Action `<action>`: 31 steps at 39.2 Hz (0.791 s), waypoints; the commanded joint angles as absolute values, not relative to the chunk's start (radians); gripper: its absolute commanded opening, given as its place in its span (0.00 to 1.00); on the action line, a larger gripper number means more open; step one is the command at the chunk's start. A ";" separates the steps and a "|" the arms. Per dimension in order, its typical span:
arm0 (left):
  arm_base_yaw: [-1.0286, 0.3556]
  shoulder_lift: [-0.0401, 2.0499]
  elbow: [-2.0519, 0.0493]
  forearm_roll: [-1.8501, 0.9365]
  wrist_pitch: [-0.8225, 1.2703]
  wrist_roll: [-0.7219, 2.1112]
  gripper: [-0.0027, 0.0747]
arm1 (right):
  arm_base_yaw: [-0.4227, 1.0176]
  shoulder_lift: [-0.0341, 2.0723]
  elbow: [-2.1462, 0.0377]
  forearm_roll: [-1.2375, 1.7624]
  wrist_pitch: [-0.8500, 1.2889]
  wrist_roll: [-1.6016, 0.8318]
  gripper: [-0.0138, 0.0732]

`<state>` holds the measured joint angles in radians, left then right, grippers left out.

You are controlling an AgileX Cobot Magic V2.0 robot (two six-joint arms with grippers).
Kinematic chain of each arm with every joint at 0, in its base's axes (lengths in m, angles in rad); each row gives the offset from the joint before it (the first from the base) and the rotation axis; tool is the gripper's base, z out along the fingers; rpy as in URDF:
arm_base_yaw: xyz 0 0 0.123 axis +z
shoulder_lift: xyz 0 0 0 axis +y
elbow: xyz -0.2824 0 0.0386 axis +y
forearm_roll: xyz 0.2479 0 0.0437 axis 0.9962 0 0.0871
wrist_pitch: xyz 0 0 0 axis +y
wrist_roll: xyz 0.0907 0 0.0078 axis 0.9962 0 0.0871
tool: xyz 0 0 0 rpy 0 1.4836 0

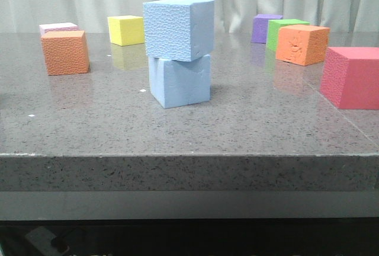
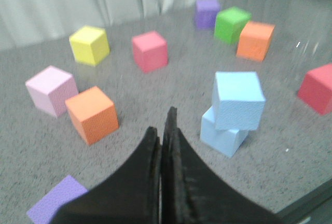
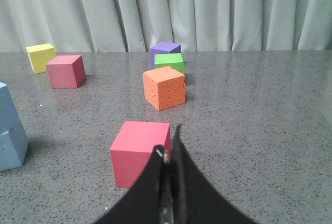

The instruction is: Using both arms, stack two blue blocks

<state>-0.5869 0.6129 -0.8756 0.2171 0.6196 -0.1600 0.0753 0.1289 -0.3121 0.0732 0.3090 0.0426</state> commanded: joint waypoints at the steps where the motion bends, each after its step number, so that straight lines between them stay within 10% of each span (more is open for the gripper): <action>1: -0.593 0.500 -0.782 0.215 0.435 -0.162 0.01 | 0.071 0.139 -0.338 0.063 0.221 0.033 0.08; 31: -0.593 0.227 -0.563 0.207 0.317 -0.162 0.01 | 0.071 0.139 -0.338 0.063 0.221 0.033 0.08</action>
